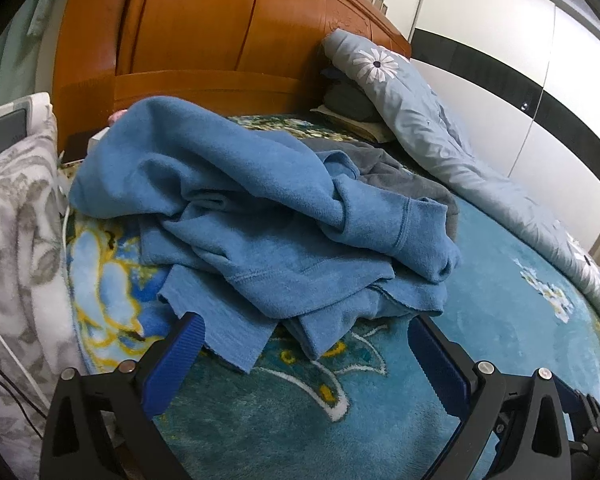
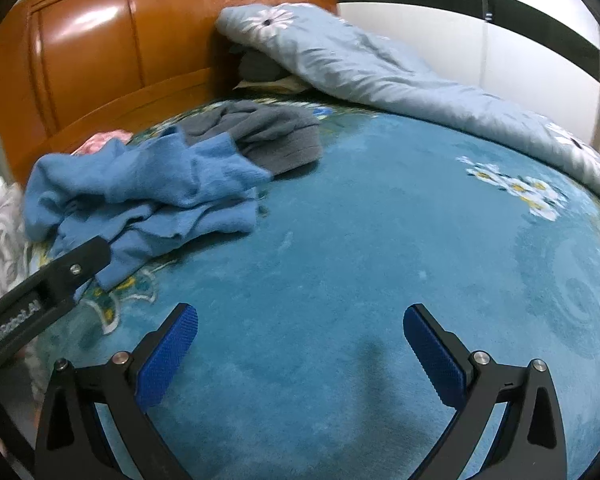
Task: Fold clothes
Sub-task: 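Move both grippers toward the crumpled blue sweatshirt on the bed, then grasp the blue sweatshirt with the right gripper and lift it up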
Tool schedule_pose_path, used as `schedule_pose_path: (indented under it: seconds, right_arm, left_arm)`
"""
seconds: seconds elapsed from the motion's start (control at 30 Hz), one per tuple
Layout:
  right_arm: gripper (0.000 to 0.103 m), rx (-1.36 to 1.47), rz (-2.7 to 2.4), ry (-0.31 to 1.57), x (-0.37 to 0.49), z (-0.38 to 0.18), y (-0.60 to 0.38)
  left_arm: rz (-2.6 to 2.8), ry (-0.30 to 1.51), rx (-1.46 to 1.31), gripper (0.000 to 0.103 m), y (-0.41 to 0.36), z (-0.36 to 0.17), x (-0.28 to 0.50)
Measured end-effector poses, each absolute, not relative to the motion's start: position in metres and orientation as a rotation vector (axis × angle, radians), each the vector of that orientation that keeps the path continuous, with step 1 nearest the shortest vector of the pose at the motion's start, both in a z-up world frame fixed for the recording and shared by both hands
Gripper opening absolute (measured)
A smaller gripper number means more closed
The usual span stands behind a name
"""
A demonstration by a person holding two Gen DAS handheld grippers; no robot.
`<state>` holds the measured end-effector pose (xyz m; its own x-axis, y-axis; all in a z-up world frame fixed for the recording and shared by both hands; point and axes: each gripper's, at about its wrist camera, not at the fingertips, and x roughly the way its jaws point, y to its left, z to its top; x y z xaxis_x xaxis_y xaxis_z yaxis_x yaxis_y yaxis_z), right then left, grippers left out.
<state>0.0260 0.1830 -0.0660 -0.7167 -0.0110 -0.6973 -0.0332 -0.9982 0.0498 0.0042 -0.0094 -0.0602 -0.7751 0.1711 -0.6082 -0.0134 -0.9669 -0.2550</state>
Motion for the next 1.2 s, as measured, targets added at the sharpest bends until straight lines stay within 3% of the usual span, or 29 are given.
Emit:
schedule_pose_path:
  seconds: [0.33, 0.5, 0.6, 0.67, 0.7, 0.83, 1.2]
  right_arm:
    - [0.103, -1.159, 3.195, -0.41, -0.056, 0.033, 0.125]
    - [0.102, -1.363, 3.288, -0.719, -0.089, 0.03, 0.052]
    - [0.09, -1.448, 3.264, -0.85, -0.1, 0.014, 0.016]
    - [0.07, -1.515, 3.217, -0.908, -0.104, -0.002, -0.003]
    - [0.065, -1.552, 3.175, -0.927, -0.109, -0.01, -0.007]
    - [0.011, -1.616, 3.09, -0.812, -0.12, -0.023, -0.007]
    - [0.008, -1.076, 3.128, -0.303, -0.096, 0.112, 0.126]
  left_arm:
    - [2.829, -0.5, -0.956, 0.103, -0.05, -0.055, 0.004]
    - [2.864, -0.432, -1.039, 0.103, -0.058, -0.065, -0.004]
    - [2.855, -0.398, -1.092, 0.103, -0.061, -0.071, -0.01]
    - [2.863, -0.369, -1.107, 0.103, -0.062, -0.072, -0.01]
    - [2.862, -0.361, -1.11, 0.103, -0.062, -0.071, -0.011]
    - [2.854, -0.362, -1.131, 0.103, -0.062, -0.068, -0.014]
    - [2.801, -0.496, -1.115, 0.103, -0.075, -0.048, -0.003]
